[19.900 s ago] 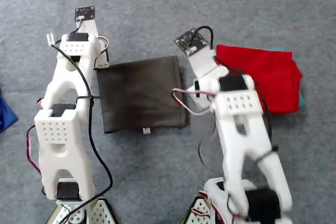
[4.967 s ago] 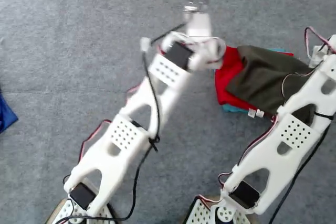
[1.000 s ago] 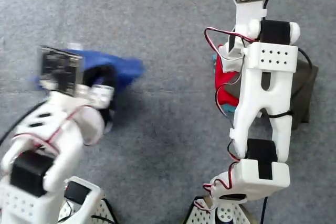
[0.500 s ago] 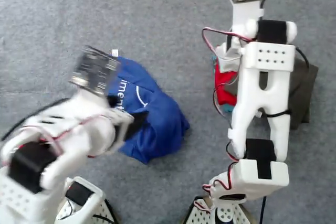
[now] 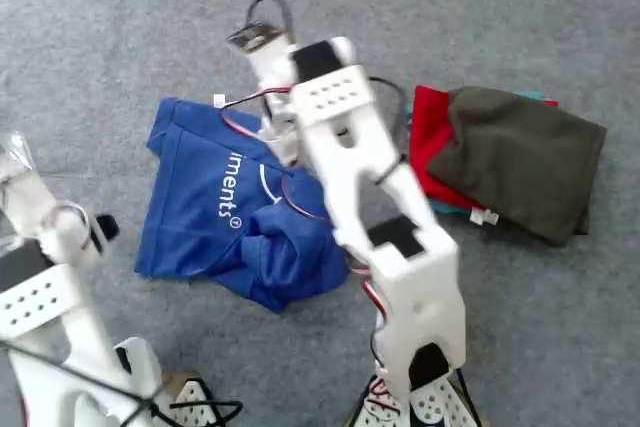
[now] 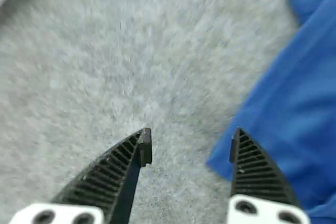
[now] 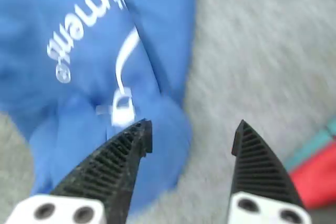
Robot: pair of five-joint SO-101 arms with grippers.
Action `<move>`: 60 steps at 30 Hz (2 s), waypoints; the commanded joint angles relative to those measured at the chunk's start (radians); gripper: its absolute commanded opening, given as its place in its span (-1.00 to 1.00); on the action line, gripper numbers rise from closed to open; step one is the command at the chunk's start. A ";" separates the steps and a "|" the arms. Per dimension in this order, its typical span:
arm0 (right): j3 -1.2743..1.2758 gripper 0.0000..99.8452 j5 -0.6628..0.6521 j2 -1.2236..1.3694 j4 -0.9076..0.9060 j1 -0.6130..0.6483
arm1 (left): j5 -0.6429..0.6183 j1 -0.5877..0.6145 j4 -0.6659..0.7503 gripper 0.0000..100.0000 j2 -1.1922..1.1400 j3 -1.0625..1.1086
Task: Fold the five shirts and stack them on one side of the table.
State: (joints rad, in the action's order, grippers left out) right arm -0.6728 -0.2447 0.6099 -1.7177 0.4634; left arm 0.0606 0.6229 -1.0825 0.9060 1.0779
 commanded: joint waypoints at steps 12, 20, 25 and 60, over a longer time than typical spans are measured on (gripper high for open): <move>-0.582 -0.96 0.009 0.570 -0.049 0.169 | 0.017 0.260 0.104 -0.52 -0.011 0.065; -0.334 -0.97 0.002 0.341 -0.051 0.342 | 0.012 0.510 0.106 -0.52 -0.012 -0.096; 0.091 -0.97 -0.101 0.125 -0.049 0.471 | 0.011 0.578 0.106 -0.52 -0.012 -0.200; 0.185 -0.13 -0.316 -0.516 -0.037 -0.112 | -0.236 -0.025 -0.245 -0.52 -0.588 -0.774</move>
State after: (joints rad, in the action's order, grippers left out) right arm -0.4611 -0.5531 0.1435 -1.7545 0.3851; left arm -0.1297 0.6736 -1.2958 0.3629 0.4258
